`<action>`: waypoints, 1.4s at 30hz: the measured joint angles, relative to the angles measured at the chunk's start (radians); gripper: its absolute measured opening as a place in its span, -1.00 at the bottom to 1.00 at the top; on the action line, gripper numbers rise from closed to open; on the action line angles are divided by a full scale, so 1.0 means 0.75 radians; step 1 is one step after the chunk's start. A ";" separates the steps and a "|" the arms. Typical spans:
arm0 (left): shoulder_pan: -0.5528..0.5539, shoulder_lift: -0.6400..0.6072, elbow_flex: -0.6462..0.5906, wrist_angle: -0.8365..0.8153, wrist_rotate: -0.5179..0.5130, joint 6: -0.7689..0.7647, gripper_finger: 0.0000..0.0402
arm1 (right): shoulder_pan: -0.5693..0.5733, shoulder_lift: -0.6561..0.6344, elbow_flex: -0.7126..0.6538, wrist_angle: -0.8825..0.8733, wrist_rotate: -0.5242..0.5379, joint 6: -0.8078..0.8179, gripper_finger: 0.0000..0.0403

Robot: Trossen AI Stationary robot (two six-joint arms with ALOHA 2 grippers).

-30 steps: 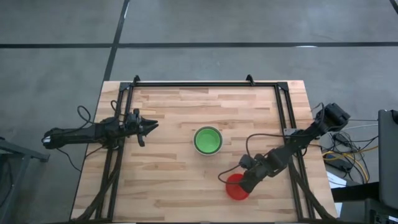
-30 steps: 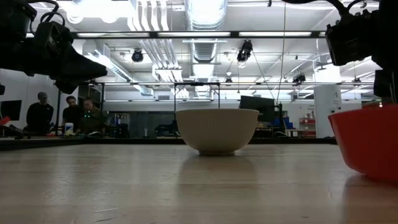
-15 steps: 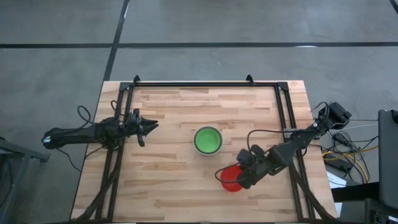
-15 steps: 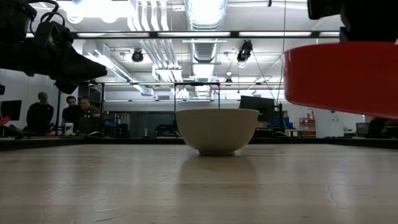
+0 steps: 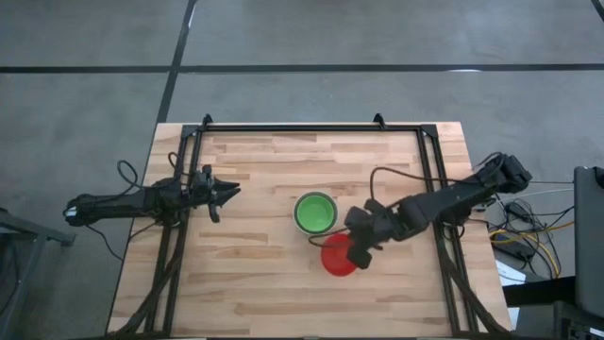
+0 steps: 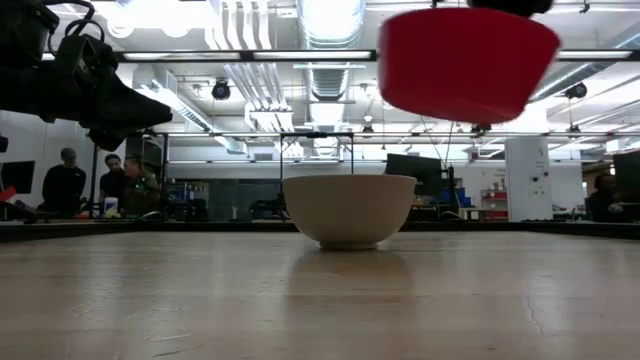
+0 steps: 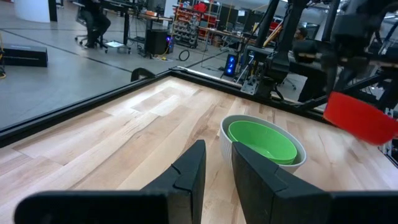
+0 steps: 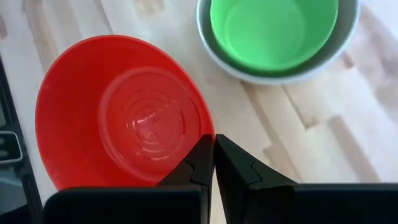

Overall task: Nest bowls inside each other
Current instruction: Stack the red bowl on the green bowl

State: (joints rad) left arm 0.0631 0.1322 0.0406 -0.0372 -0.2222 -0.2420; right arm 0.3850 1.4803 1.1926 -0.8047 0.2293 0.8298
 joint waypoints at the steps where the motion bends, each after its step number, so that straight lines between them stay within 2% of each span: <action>1: 0.000 0.000 0.000 0.000 0.000 -0.001 -0.59 | -0.018 0.000 0.012 0.000 -0.003 -0.020 -0.96; 3: 0.000 0.000 0.000 0.000 -0.001 0.000 -0.59 | -0.061 0.000 0.028 0.000 -0.024 -0.048 -0.96; 11: 0.000 0.000 0.000 0.000 0.000 0.000 -0.59 | -0.280 0.000 0.056 0.028 -0.274 -0.181 -0.96; 21: 0.000 0.000 0.000 0.000 0.000 0.000 -0.59 | -0.453 0.045 0.158 0.029 -0.311 -0.280 -0.96; 27: 0.000 0.001 0.000 0.000 0.000 0.000 -0.59 | -0.544 0.149 0.232 -0.011 -0.372 -0.324 -0.96; 35: 0.001 0.001 0.000 0.001 0.000 0.000 -0.59 | -0.624 0.318 0.402 -0.153 -0.377 -0.382 -0.96; 42: 0.000 0.001 0.000 0.000 0.000 0.000 -0.59 | -0.682 0.394 0.447 -0.173 -0.377 -0.399 -0.96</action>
State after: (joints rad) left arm 0.0634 0.1326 0.0406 -0.0369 -0.2222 -0.2423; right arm -0.1263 1.7755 1.5282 -0.9347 -0.0537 0.5306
